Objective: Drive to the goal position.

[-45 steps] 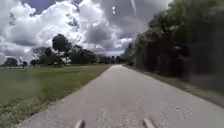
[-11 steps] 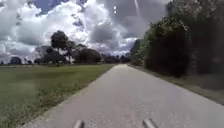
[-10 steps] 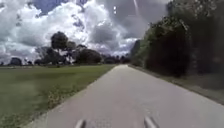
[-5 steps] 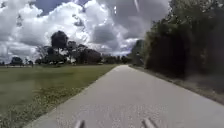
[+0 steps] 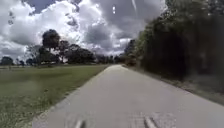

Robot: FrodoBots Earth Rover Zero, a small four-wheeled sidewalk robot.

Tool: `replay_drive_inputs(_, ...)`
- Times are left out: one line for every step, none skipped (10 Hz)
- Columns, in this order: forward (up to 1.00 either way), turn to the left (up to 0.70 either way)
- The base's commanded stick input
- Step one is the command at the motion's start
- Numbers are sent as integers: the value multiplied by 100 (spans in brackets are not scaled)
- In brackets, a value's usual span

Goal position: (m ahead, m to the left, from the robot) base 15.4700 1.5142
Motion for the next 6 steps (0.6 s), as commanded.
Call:
replay_drive_inputs(70,0)
replay_drive_inputs(70,0)
replay_drive_inputs(70,0)
replay_drive_inputs(70,0)
replay_drive_inputs(70,0)
replay_drive_inputs(70,0)
